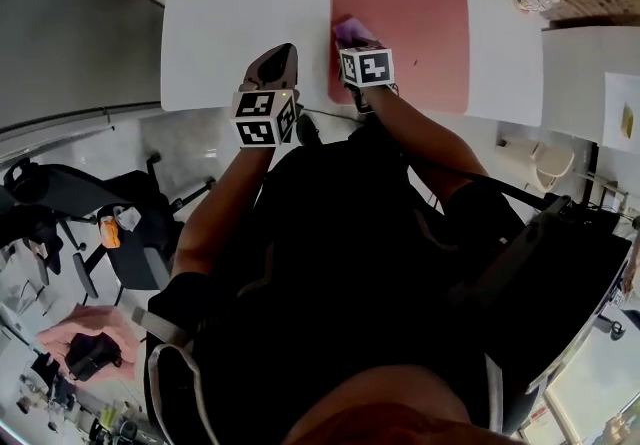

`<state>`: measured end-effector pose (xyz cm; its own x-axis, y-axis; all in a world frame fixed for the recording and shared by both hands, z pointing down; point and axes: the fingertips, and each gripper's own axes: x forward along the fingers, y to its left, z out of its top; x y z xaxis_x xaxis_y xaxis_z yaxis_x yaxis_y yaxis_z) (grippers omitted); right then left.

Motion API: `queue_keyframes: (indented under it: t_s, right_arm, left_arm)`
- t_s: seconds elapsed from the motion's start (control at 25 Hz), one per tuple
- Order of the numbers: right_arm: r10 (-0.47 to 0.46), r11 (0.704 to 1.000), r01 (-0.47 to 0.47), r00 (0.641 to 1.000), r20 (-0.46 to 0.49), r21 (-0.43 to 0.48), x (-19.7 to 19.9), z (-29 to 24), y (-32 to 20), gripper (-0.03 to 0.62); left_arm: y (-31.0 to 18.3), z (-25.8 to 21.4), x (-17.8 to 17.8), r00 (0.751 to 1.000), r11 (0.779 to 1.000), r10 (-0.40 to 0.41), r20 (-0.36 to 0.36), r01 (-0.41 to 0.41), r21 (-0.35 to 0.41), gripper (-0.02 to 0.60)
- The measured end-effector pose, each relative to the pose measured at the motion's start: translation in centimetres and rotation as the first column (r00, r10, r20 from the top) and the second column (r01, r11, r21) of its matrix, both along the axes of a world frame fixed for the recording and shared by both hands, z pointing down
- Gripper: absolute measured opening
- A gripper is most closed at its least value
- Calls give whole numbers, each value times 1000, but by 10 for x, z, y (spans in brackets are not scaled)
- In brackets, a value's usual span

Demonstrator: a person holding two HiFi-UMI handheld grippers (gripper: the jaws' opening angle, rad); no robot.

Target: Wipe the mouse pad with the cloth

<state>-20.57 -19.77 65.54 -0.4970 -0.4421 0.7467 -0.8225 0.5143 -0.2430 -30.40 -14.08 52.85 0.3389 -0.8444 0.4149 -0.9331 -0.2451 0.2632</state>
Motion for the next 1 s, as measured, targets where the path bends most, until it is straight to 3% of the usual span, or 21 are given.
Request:
queue_keyframes:
  t_s: [0.56,0.76,1.0]
  right_arm:
    - [-58,996,69,980,189,-54,-57,-28,-11,60]
    - [-66,995,86,952,297,-54,-64,-53,-35,60]
    - [-33,995,61,939,342,-73,-59,-44,-78,60]
  left_arm:
    - [13,-9,-22,988,989,-148,35,148,-2,3]
    - [9,-21,-15,981,981,-193,29,192,19,5]
    - [-5,-24,-9,974,975,-222,52,222,16,4]
